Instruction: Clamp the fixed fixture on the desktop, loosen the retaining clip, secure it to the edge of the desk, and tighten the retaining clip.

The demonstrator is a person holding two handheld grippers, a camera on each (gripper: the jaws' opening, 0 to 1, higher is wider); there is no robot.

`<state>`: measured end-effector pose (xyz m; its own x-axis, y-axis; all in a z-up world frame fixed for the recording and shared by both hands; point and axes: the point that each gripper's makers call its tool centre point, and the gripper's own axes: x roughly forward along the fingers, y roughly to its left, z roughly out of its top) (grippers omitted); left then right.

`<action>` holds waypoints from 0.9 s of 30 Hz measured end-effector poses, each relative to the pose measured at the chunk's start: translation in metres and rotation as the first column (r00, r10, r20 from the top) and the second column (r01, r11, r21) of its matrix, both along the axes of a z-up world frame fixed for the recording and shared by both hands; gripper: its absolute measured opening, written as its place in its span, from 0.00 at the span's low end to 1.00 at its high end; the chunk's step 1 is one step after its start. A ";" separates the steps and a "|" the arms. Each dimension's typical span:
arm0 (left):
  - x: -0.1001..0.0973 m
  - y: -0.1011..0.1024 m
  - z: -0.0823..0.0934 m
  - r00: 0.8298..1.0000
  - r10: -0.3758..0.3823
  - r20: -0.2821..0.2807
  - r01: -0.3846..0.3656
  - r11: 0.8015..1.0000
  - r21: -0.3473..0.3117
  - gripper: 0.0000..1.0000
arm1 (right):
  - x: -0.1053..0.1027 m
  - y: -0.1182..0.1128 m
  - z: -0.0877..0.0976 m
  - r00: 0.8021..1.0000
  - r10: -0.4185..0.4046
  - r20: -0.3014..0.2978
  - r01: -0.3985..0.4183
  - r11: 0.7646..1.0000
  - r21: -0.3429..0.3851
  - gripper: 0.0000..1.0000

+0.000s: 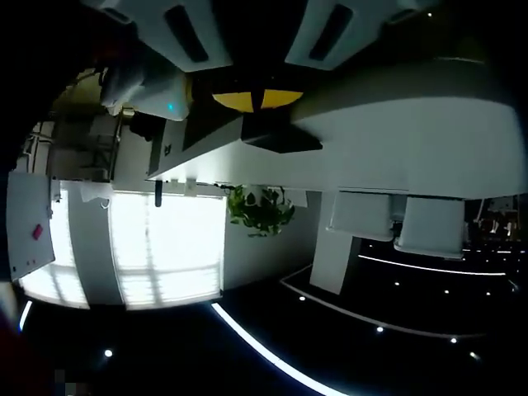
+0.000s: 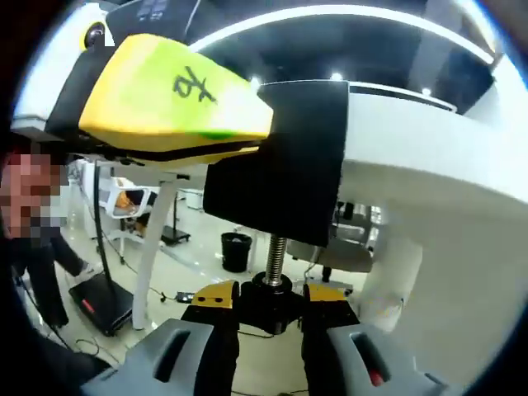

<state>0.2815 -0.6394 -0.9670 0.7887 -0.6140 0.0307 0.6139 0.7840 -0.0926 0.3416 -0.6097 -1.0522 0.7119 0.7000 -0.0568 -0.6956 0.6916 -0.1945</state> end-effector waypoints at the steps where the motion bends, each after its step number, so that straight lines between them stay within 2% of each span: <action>1: 0.000 0.000 0.000 1.000 0.003 0.002 -0.003 1.000 0.004 0.01 | 0.002 0.001 -0.001 0.998 0.066 -0.012 -0.066 0.998 -0.005 0.24; 4: 0.000 -0.001 -0.001 1.000 0.012 0.001 -0.012 1.000 0.016 0.01 | -0.003 0.004 -0.002 0.985 0.171 -0.018 -0.171 0.985 -0.013 0.24; 5: 0.001 -0.001 -0.001 1.000 0.014 0.000 -0.014 1.000 0.020 0.01 | -0.005 0.006 -0.002 0.975 0.221 -0.025 -0.221 0.975 0.001 0.24; 7: 0.001 -0.001 -0.001 1.000 0.017 -0.006 -0.017 1.000 0.026 0.01 | -0.005 0.009 -0.001 0.957 0.289 0.005 -0.289 0.957 -0.005 0.24; 10: 0.001 -0.002 0.000 1.000 0.023 -0.018 -0.023 0.999 0.039 0.01 | -0.011 0.014 -0.001 0.922 0.387 -0.010 -0.387 0.922 0.031 0.24; 12: 0.001 -0.004 0.000 0.999 0.029 -0.018 -0.028 0.998 0.063 0.01 | -0.006 0.015 -0.001 0.902 0.431 -0.013 -0.430 0.901 0.053 0.24; 14: 0.000 -0.006 0.002 0.999 0.030 -0.021 -0.028 0.997 0.076 0.01 | -0.005 0.018 0.000 0.889 0.458 0.021 -0.458 0.889 0.022 0.24; 21: -0.002 -0.006 0.002 0.998 0.048 -0.027 -0.045 0.994 0.101 0.01 | -0.001 0.018 0.001 0.894 0.448 0.020 -0.449 0.893 0.040 0.25; 24: -0.002 -0.006 0.002 0.998 0.050 -0.029 -0.046 0.993 0.104 0.01 | 0.001 0.015 -0.005 0.916 0.398 -0.055 -0.395 0.917 0.050 0.26; 25: -0.002 -0.007 0.002 0.998 0.050 -0.032 -0.046 0.993 0.107 0.01 | 0.001 0.010 -0.004 0.930 0.358 -0.076 -0.355 0.933 0.053 0.26; 26: -0.002 -0.007 0.003 0.998 0.052 -0.038 -0.048 0.993 0.105 0.01 | -0.005 0.010 -0.002 0.931 0.358 -0.069 -0.355 0.933 0.053 0.26; 27: -0.003 -0.008 0.003 0.998 0.053 -0.038 -0.048 0.993 0.104 0.01 | -0.004 0.004 -0.001 0.946 0.317 -0.058 -0.316 0.948 0.032 0.27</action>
